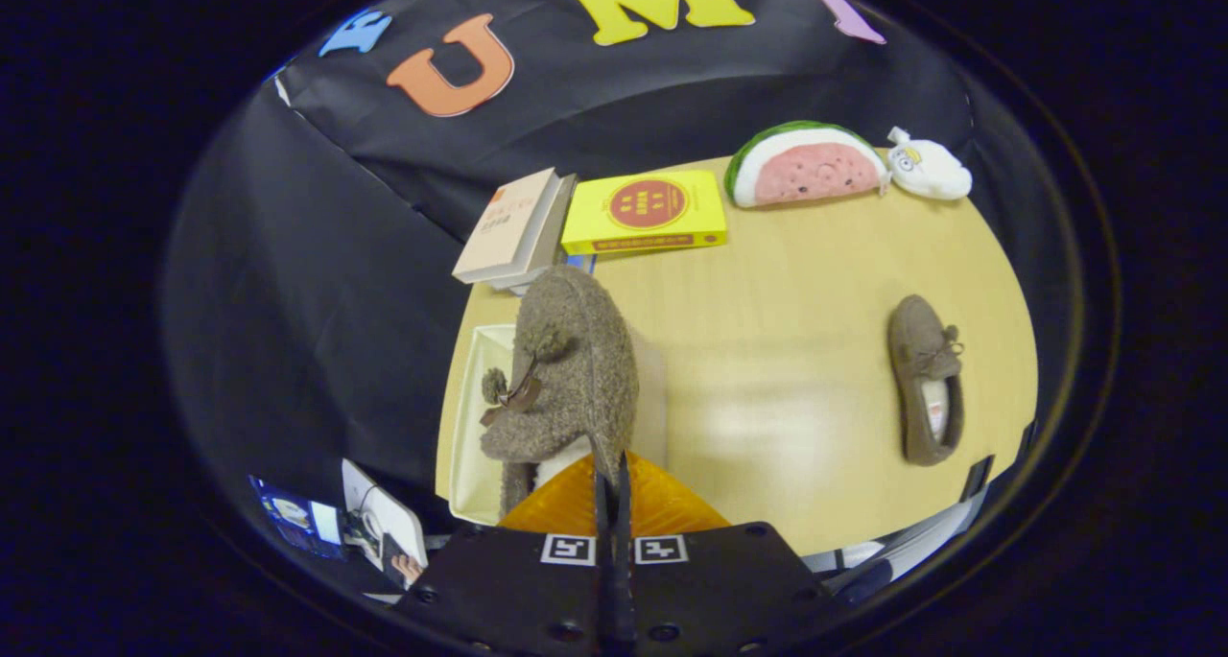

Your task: Open the storage box then place both shoes into the box .Put the left shoe in first, then the right shoe, with the right side of both shoes facing outward in a uniform manner.

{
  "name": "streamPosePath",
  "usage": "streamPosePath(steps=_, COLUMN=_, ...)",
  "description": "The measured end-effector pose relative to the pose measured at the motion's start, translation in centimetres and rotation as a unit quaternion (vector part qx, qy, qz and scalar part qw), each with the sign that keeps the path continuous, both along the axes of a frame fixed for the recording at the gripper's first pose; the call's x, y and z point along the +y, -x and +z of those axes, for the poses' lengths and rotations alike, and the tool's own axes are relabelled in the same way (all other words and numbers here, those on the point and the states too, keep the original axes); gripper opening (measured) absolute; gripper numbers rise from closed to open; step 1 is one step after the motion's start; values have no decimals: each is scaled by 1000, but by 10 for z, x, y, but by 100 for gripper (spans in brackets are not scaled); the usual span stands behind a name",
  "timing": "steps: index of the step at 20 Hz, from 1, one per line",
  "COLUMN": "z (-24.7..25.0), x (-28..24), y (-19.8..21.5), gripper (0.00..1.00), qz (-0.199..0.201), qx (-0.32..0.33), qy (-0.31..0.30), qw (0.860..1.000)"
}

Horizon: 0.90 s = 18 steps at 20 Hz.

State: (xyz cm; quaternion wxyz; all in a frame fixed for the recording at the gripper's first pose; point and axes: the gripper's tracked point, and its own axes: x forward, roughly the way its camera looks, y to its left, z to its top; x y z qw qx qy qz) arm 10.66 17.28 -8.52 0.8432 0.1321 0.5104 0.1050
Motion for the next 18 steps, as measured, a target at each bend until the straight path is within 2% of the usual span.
streamPosePath(steps=4, z=-37, x=63, y=-9, gripper=0, qz=19, qx=15, qy=-5, qw=1000)
streamPosePath(steps=7, z=-73, x=88, y=-14, gripper=0, qz=7, qx=27, qy=15, qw=999)
streamPosePath(steps=11, z=-123, x=102, y=-23, gripper=0, qz=-35, qx=64, qy=22, qw=997)
streamPosePath(steps=14, z=-153, x=102, y=-30, gripper=0, qz=-60, qx=82, qy=50, qw=994)
streamPosePath(steps=16, z=-163, x=106, y=-33, gripper=0, qz=-62, qx=85, qy=62, qw=993)
streamPosePath(steps=18, z=-170, x=115, y=-32, gripper=1, qz=-40, qx=83, qy=67, qw=993)
